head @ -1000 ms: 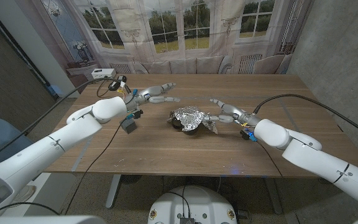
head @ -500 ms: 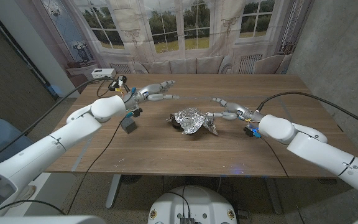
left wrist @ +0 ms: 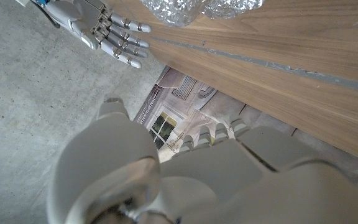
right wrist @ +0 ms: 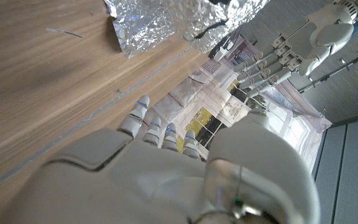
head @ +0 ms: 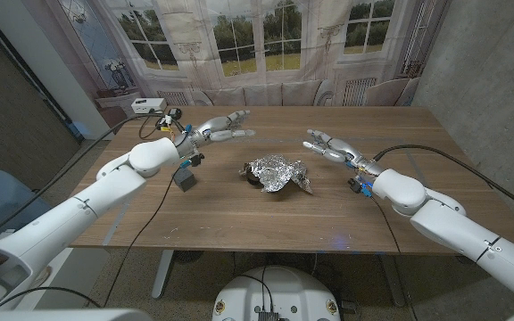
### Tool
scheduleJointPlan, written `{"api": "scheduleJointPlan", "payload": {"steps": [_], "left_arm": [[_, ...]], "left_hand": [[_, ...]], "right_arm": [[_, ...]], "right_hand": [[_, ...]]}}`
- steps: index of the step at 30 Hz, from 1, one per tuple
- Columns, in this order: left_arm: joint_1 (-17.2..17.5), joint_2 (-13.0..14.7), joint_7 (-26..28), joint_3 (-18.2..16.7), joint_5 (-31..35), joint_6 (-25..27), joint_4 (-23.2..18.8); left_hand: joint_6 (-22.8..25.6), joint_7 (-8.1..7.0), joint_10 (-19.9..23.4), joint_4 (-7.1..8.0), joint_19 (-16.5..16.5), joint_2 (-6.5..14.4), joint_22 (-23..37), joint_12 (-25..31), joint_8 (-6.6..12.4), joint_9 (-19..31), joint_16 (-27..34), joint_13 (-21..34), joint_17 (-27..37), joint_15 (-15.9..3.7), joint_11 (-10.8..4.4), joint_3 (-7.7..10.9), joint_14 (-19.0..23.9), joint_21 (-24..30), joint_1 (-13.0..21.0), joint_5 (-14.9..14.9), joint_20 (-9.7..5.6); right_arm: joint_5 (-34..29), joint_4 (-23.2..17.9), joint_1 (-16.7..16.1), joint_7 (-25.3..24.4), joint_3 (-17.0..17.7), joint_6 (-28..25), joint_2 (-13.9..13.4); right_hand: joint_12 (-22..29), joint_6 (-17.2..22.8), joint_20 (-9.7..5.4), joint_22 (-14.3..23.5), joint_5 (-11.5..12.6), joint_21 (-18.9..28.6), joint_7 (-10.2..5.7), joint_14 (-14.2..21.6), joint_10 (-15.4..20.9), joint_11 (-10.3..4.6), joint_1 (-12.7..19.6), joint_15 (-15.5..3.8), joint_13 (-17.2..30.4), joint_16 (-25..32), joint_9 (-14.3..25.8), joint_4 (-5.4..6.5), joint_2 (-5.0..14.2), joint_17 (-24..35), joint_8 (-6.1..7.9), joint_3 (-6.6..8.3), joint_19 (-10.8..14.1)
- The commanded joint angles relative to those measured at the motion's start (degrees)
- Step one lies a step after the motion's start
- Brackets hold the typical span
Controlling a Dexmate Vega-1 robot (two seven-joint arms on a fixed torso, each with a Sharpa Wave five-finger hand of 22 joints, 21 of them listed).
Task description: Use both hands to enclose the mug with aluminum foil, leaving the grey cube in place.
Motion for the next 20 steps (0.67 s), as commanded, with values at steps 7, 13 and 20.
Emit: {"api": "scheduleJointPlan", "payload": {"steps": [7,13,20], "left_arm": [[2.61,-1.48,-2.16,-2.68,-8.14,-6.60,2.33],[4.51,-0.45,-1.79,-3.80,-9.32,-6.77,1.49],[6.96,0.74,-1.17,-5.17,-10.23,-7.61,0.88]], "left_hand": [[-17.70,-1.21,-13.90,1.07,-8.11,-0.52,0.17,-0.33,-0.59,-0.07,-0.61,-0.08,0.24,-0.15,-0.02,-1.40,-13.11,-0.57,-2.66,-0.60,0.19],[-18.19,-1.25,-14.36,1.60,-8.80,-0.58,0.19,-0.64,-0.89,-0.08,-0.88,-0.12,0.27,0.11,0.30,-1.87,-13.89,-1.02,-3.68,-0.71,0.19],[-18.95,-1.13,-14.56,1.91,-9.25,-0.52,0.21,-0.80,-1.21,-0.08,-1.02,-0.13,0.26,0.18,0.45,-2.10,-14.39,-1.31,-4.24,-0.75,0.17]], "right_arm": [[4.69,9.33,0.70,-1.74,1.21,14.43,7.69],[5.79,11.64,0.94,-3.08,1.88,17.29,10.34],[5.19,12.34,1.72,-3.47,1.46,17.95,11.57]], "right_hand": [[0.26,3.05,-0.63,0.06,-1.30,0.21,-0.38,1.71,2.02,0.58,-2.32,-1.21,-0.10,0.51,-0.03,1.35,-0.05,-0.01,0.67,-0.46,1.13],[0.63,5.53,-2.52,0.06,-2.24,0.47,-0.08,3.41,4.69,0.97,-3.64,-2.16,-0.21,0.52,-0.07,1.78,-1.04,-0.37,0.77,-0.98,2.70],[0.59,6.16,-2.62,0.05,-2.49,0.45,0.07,4.21,5.48,0.39,-3.62,-3.13,-0.25,0.44,-0.08,1.67,-1.25,-0.61,0.58,-0.89,3.16]]}}
